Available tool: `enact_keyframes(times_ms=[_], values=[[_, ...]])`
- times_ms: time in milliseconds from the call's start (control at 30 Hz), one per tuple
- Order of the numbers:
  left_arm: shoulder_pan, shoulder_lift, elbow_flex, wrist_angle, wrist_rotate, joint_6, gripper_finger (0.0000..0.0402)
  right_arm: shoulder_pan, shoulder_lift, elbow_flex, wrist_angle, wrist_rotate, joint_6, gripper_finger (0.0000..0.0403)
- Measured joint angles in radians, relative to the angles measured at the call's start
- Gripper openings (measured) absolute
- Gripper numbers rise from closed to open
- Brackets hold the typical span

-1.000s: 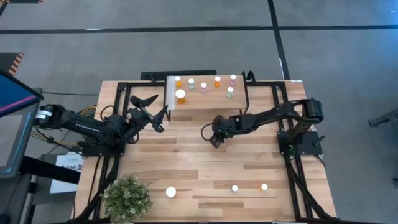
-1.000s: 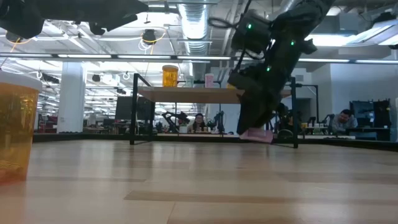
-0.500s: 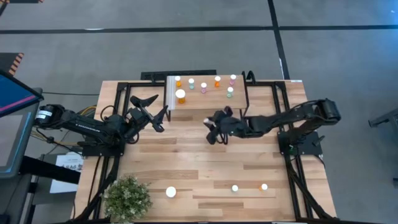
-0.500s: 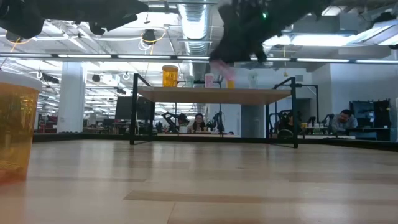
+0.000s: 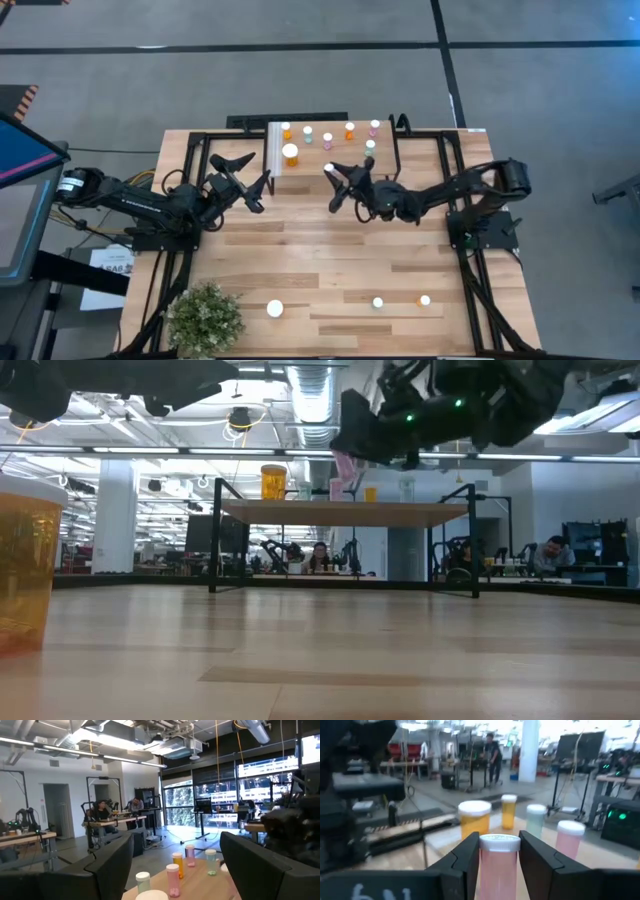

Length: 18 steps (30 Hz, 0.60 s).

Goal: Pick and place medicine bottles onto shelf by color
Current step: Put the pink small pill bottle on the shelf

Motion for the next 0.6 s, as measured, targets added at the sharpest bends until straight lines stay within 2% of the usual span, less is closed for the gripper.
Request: enact_keyframes(times_ms=[133, 433, 600], values=[[0.0, 0.0, 0.0, 0.0, 0.0, 0.001, 0.0288, -0.025, 0.068, 0.003, 0.141, -0.005, -0.055, 0.0141], [0.0, 0.0, 0.0, 0.001, -0.001, 0.0, 0.0288, -0.086, 0.156, 0.004, 0.259, -0.007, -0.083, 0.0145], [0.0, 0.0, 0.0, 0.001, -0.002, 0.0, 0.0288, -0.113, 0.156, 0.004, 0.265, -0.008, -0.078, 0.0142]])
